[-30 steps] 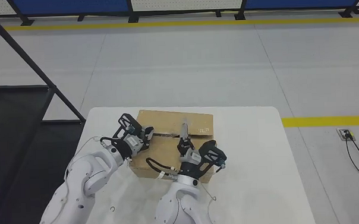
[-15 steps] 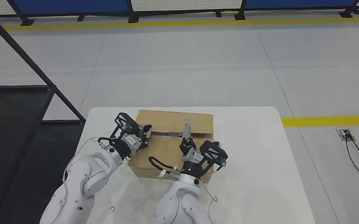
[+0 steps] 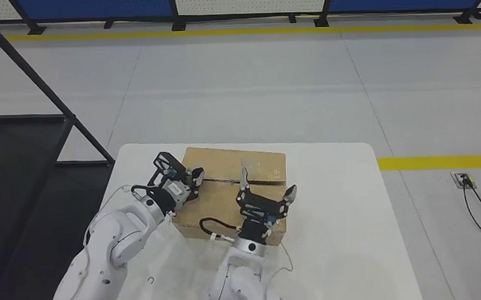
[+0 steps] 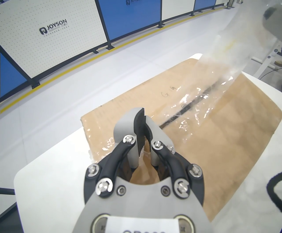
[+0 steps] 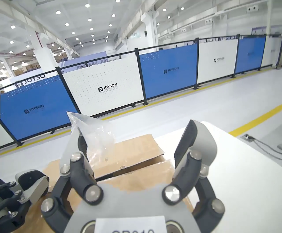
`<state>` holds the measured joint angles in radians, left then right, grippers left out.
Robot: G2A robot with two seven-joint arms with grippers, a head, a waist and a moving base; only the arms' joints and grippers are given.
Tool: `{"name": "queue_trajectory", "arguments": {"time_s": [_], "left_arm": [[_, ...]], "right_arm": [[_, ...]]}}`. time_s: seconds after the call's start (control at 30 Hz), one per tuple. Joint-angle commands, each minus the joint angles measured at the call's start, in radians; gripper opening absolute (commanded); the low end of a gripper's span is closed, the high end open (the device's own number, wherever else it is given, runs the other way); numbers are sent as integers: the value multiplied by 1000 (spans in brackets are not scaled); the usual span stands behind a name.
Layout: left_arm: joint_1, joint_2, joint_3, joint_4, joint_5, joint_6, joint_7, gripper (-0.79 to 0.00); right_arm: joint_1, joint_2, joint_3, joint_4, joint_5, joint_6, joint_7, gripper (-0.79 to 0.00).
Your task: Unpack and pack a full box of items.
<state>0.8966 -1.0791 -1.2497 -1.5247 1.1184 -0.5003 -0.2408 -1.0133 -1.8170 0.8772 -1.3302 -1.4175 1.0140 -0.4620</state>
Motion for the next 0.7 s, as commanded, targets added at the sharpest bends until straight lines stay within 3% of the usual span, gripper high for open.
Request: {"name": "queue_trajectory", "arguments": {"time_s": [0.0, 0.27, 0.53, 0.67], "left_arm": [[0, 0, 0, -1, -1, -1, -2, -785], [1, -1, -2, -3, 2, 0, 2, -785], [5, -2, -2, -6, 4, 1, 1, -785], [6, -2, -2, -8, 6, 3, 0, -785]], "right_arm": [[1, 1, 4, 7, -102, -2, 81, 0], [3, 10, 27, 12, -558, -27, 461, 0], [-44, 15, 80, -108, -1058, -268, 882, 0], [-75, 13, 95, -170, -1185, -347, 983, 0]]}}
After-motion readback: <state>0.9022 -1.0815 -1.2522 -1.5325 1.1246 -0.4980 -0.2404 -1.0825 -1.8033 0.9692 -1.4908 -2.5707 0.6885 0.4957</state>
